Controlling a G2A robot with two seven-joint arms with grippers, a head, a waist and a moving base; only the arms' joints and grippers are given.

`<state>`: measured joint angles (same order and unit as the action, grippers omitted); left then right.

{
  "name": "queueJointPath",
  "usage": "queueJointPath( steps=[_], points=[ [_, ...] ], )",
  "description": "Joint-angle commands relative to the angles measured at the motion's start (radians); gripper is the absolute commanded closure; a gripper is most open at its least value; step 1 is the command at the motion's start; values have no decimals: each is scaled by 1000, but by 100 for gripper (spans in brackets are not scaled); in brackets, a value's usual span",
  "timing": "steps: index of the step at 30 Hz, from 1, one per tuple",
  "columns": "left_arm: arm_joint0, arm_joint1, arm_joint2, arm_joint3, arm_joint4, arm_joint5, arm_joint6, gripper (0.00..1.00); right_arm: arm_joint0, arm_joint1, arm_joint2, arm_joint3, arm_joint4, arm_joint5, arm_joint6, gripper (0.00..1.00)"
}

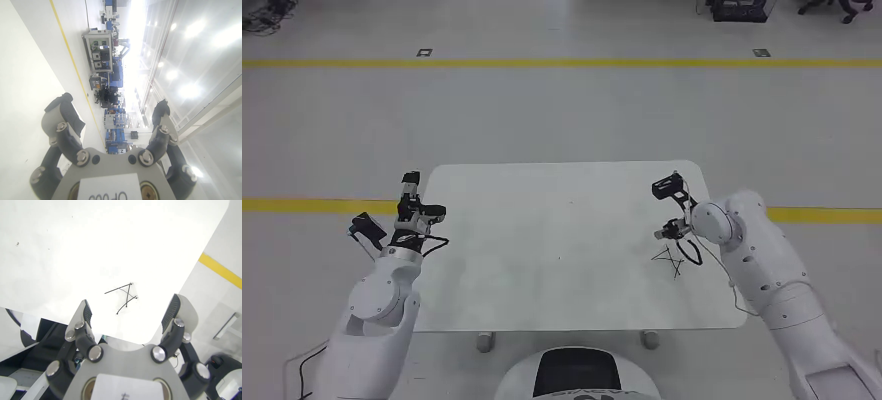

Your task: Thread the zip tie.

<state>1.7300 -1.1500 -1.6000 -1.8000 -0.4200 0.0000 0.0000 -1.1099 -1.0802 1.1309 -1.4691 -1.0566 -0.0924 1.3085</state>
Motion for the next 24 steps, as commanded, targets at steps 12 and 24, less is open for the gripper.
queueJointPath(
  steps=[12,24],
  points=[
    [0,0,0,0,0,0,0,0,19,-13,-78,56,-64,10,5,0],
    [0,0,0,0,0,0,0,0,68,-37,-135,177,-30,2,-5,0]
  ],
)
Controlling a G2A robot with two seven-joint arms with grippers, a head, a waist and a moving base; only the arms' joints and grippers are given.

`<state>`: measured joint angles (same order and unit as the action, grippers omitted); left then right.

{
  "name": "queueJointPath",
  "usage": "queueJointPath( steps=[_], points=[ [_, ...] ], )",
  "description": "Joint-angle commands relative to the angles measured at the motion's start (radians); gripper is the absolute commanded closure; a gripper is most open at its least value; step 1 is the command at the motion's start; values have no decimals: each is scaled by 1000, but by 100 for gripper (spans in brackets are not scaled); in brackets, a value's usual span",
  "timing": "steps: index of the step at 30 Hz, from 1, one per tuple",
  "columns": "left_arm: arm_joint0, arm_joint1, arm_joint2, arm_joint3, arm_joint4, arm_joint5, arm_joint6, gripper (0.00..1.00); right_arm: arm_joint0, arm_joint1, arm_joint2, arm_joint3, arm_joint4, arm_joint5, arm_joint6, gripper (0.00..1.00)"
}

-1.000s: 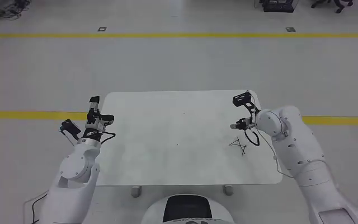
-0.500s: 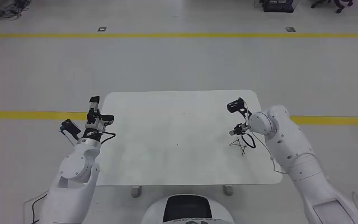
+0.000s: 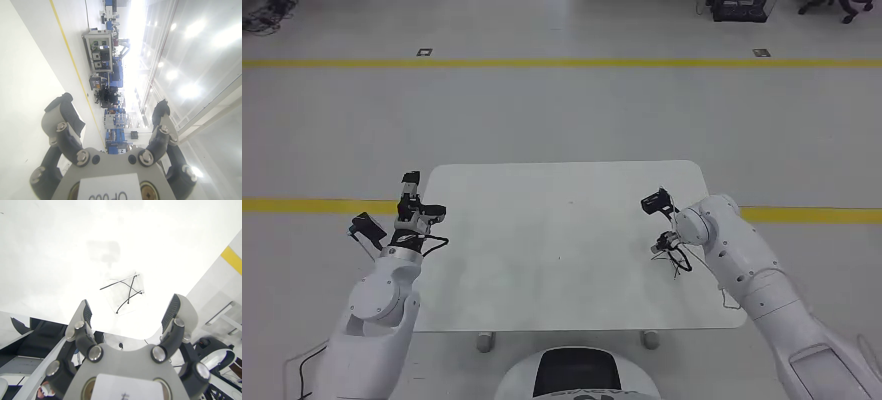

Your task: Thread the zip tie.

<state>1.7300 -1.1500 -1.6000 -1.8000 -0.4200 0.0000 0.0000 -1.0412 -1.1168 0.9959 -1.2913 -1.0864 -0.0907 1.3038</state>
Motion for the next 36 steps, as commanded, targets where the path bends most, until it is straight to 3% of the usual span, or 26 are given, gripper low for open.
queueJointPath(
  steps=[1,13,21,26,28,36],
  points=[
    [0,0,0,0,0,0,0,0,0,0,0,0,0,0,0,0],
    [0,0,0,0,0,0,0,0,20,-11,22,94,141,14,40,0],
    [0,0,0,0,0,0,0,0,21,-11,23,96,144,12,40,0],
    [0,0,0,0,0,0,0,0,19,-11,28,114,143,42,38,0],
    [0,0,0,0,0,0,0,0,19,-10,33,110,173,-3,25,0],
    [0,0,0,0,0,0,0,0,19,-10,33,110,173,-3,25,0]
  ],
)
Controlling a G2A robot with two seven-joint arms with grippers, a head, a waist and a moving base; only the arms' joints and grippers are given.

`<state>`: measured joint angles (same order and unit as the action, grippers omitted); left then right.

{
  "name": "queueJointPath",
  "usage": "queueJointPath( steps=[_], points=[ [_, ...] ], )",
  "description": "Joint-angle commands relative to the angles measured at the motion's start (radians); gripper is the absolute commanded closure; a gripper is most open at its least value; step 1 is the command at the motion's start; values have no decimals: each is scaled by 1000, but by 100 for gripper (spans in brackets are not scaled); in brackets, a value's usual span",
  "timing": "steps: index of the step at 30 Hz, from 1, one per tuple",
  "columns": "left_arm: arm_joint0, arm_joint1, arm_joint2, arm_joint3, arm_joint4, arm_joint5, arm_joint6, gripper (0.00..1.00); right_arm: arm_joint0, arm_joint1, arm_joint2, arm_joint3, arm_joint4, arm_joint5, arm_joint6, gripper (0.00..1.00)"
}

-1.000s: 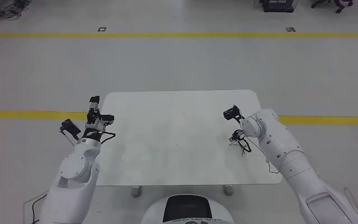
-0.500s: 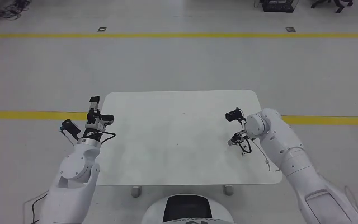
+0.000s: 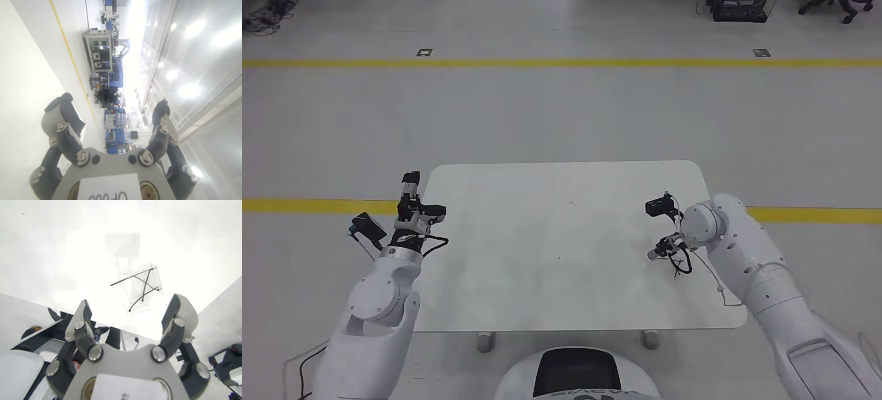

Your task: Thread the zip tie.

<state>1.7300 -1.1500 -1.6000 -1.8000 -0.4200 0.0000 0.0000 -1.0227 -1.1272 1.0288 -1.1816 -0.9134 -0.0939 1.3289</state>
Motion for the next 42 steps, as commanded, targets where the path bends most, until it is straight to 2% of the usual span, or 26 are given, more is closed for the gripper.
queueJointPath(
  steps=[1,4,12,14,15,17,19,27,42],
  points=[
    [0,0,0,0,0,0,0,0,1,1,3,7,-12,10,-5,0],
    [0,0,0,0,0,0,0,0,-1,3,4,15,-47,39,-16,0],
    [0,0,0,0,0,0,0,0,-3,7,7,13,-65,52,9,0],
    [0,0,0,0,0,0,0,0,-7,7,9,10,-66,51,8,20],
    [0,0,0,0,0,0,0,0,-9,8,10,8,-66,52,8,24],
    [0,0,0,0,0,0,0,0,-15,9,13,3,-65,56,5,43],
    [0,0,0,0,0,0,0,0,-20,9,16,-1,-63,60,-3,51],
    [0,0,0,0,0,0,0,0,-32,8,12,7,-52,60,-22,55],
    [0,0,0,0,0,0,0,0,-11,-10,-19,108,-21,55,-110,66]
  ],
)
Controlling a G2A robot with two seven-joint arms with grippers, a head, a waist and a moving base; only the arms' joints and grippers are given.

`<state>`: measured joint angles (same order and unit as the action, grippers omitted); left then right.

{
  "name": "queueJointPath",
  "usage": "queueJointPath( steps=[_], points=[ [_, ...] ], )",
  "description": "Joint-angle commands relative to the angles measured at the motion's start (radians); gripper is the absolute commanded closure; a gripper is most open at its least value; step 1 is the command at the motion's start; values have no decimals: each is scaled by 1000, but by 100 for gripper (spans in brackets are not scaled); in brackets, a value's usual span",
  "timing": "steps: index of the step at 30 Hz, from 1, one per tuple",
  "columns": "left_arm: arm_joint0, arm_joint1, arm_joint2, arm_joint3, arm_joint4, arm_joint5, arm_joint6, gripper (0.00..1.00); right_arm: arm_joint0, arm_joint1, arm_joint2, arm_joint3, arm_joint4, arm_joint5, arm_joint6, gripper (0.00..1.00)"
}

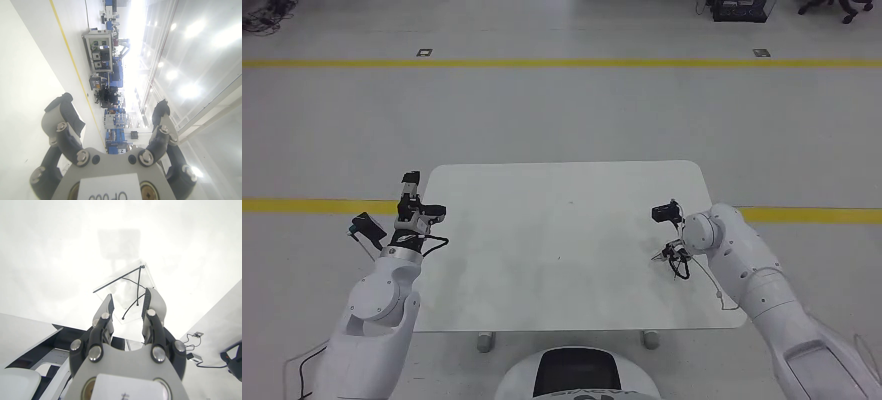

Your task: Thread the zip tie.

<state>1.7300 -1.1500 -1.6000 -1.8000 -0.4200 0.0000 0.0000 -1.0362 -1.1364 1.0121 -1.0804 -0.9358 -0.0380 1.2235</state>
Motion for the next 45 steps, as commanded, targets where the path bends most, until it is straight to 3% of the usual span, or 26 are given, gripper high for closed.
queueJointPath(
  steps=[1,45],
  points=[
    [0,0,0,0,0,0,0,0,4,-2,-4,11,2,-2,-8,67],
    [0,0,0,0,0,0,0,0,84,-65,-121,221,-31,23,-76,77]
  ],
)
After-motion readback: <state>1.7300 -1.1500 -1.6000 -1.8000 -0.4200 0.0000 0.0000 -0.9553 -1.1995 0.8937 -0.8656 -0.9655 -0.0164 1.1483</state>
